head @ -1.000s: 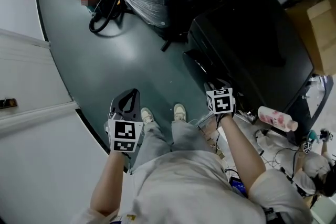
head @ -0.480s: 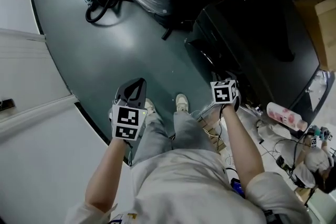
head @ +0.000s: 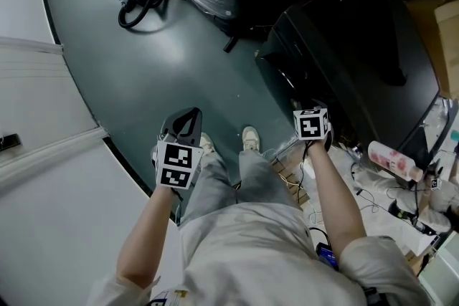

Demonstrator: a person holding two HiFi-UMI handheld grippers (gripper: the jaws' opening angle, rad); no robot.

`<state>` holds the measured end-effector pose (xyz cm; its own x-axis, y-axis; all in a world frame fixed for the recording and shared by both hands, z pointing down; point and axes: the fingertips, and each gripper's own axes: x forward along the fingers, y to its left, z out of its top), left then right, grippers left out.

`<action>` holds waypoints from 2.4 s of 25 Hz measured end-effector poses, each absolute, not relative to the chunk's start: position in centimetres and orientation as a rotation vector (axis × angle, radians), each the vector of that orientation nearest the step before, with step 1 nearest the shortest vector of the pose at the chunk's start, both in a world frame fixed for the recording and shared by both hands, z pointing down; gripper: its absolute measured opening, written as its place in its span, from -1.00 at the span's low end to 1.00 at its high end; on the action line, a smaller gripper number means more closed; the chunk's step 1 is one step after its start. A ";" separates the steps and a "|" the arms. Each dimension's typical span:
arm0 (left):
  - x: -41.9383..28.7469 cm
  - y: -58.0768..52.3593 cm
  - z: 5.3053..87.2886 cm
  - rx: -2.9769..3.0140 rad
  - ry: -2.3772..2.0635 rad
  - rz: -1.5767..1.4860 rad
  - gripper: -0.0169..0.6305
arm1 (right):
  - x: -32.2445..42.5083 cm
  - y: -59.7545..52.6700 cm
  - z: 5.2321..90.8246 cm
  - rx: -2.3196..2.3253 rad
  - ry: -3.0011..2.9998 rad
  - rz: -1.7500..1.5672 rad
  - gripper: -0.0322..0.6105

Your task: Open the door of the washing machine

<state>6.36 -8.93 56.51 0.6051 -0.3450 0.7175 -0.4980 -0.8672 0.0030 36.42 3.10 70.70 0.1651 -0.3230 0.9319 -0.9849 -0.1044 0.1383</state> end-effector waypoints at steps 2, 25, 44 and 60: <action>6.2 -8.6 56.7 2.620 -0.698 1.112 -0.89 | 35.8 3.1 70.8 1.579 -1.291 0.984 -0.43; -2.8 -6.8 60.8 2.462 -0.831 1.127 -0.89 | 26.7 2.0 72.2 1.707 -1.212 1.253 -0.41; -12.0 -7.7 61.3 2.346 -0.997 1.074 -0.89 | 19.0 -3.8 72.7 1.918 -1.086 1.485 -0.37; -17.1 -10.0 60.7 2.273 -1.088 1.045 -0.89 | 15.5 -10.1 73.3 2.070 -0.951 1.682 -0.33</action>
